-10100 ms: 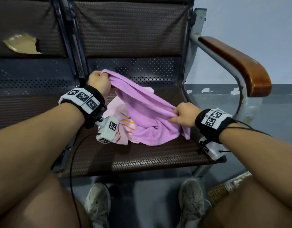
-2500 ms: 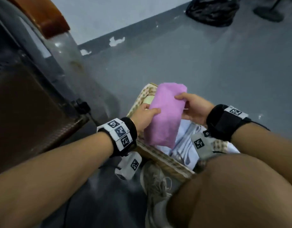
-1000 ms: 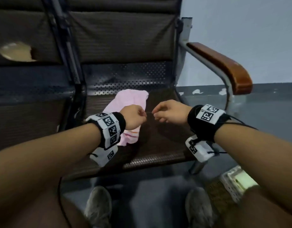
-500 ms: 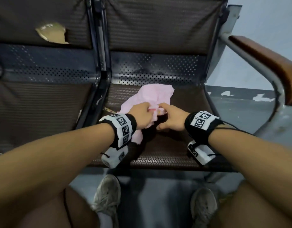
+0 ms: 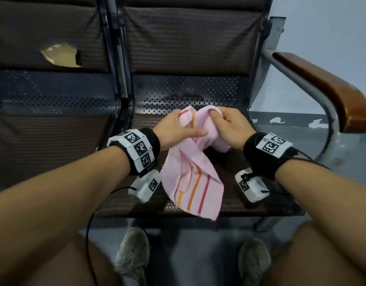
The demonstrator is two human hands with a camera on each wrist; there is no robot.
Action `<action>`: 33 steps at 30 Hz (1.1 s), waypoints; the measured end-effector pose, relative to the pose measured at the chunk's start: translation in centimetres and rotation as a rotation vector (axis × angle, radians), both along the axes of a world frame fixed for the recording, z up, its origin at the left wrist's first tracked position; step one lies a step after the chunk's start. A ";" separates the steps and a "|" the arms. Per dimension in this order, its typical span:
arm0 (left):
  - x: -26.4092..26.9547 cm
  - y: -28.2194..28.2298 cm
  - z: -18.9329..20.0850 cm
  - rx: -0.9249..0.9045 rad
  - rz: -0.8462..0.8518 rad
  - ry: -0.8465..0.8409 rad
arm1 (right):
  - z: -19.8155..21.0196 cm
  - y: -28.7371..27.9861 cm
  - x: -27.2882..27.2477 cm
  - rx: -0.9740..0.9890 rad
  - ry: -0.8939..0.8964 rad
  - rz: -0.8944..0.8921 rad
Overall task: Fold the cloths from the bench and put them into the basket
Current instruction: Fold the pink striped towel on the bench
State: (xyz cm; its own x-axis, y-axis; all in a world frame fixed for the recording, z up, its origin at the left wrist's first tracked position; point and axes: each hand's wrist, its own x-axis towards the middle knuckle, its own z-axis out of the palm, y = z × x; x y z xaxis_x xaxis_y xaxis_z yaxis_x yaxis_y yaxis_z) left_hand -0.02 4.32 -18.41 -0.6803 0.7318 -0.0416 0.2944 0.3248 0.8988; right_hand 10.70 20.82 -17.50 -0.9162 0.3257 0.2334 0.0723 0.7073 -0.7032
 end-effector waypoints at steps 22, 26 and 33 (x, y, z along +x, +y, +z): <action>0.7 2.3 2.6 0.285 0.085 -0.151 | -2.1 5.2 5.7 0.093 -0.536 -0.274; 3.1 3.2 4.1 0.341 -0.057 -0.230 | -0.7 2.5 4.2 0.019 -0.126 0.039; 2.1 3.0 4.5 0.254 0.241 -0.142 | -1.6 3.3 3.5 -0.085 -0.204 -0.061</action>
